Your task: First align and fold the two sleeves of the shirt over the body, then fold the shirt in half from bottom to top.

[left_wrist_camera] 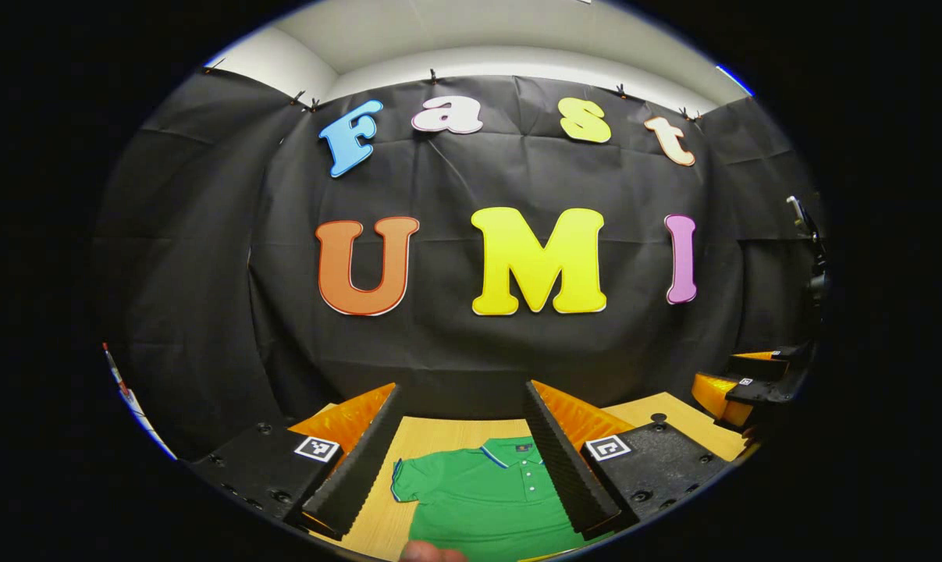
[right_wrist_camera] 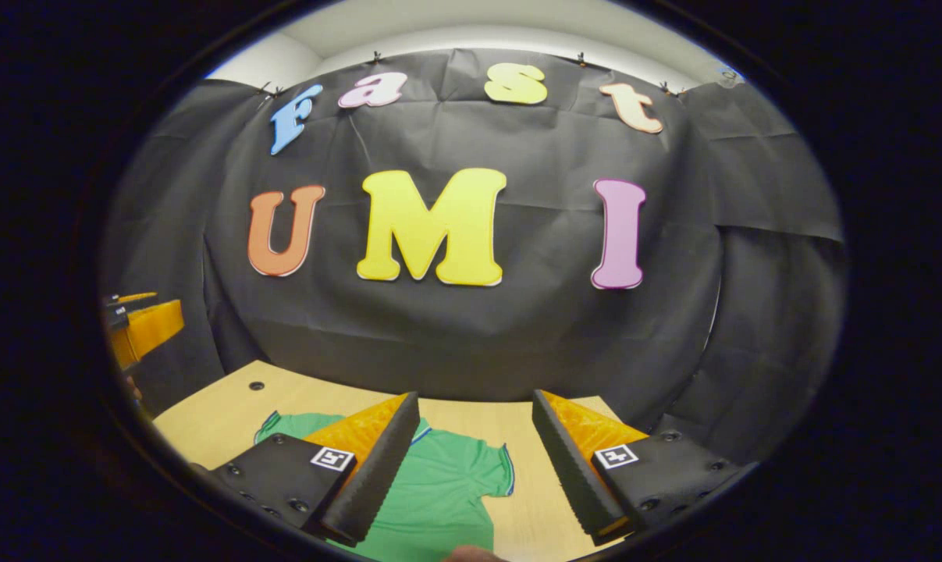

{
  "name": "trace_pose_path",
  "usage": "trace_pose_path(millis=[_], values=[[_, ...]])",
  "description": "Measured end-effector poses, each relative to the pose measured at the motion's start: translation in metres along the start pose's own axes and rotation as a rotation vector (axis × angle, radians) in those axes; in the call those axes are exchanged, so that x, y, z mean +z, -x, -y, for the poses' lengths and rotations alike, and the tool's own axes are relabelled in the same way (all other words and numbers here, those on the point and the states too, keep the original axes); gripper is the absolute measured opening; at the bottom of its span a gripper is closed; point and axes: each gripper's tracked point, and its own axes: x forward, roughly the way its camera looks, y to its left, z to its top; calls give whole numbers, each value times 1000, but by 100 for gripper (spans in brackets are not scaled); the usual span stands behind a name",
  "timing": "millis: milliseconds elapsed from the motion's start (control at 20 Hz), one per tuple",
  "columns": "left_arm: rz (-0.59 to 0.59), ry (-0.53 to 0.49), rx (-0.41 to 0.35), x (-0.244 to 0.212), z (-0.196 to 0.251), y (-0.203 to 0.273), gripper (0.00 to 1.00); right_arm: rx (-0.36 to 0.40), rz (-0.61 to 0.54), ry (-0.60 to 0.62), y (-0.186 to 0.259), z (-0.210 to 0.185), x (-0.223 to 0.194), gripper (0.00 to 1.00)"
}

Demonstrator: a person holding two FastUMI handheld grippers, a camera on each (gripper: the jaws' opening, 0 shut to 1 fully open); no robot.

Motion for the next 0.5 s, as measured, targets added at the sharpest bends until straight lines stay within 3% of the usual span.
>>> trace_pose_path(millis=[250, 500], values=[[-36, -26, 27, -10, -5, -4, 98, 14, -137, -25, -35, 24, -60, 96], [-62, -41, 39, -18, 1, -9, 99, 11, -226, -31, -74, 50, -102, 92]])
